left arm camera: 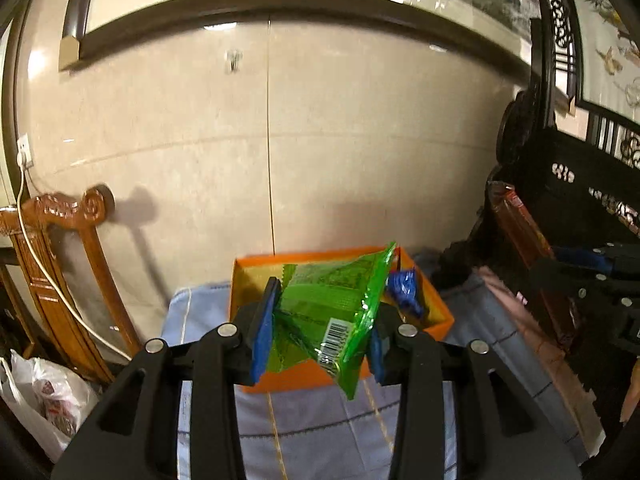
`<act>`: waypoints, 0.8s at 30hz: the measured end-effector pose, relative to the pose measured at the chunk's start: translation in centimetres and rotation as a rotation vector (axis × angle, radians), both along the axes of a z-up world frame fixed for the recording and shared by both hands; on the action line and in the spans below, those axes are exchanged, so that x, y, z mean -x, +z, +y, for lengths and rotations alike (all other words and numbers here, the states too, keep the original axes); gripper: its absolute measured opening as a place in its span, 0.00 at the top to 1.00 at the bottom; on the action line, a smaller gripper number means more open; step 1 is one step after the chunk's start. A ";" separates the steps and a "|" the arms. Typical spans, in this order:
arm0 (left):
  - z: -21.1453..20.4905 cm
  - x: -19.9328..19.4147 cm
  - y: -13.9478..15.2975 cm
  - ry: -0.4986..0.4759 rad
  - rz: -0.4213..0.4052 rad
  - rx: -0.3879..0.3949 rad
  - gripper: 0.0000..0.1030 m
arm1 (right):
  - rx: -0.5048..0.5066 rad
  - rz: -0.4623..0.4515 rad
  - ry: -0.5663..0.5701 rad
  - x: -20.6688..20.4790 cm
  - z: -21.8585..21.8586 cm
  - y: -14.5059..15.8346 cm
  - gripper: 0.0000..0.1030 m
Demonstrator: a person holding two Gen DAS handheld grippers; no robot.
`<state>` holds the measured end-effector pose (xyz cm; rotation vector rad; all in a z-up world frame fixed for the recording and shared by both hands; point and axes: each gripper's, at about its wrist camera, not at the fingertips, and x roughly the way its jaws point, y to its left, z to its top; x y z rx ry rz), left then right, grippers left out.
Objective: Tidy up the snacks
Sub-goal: 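Lift both held items over the orange box and release them inside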
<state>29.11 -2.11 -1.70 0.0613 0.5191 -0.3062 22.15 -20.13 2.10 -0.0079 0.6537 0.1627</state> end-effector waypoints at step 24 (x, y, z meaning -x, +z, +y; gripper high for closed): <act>-1.7 -5.1 3.7 0.018 -0.030 0.009 0.64 | 0.038 -0.066 -0.010 -4.1 -0.3 3.7 0.77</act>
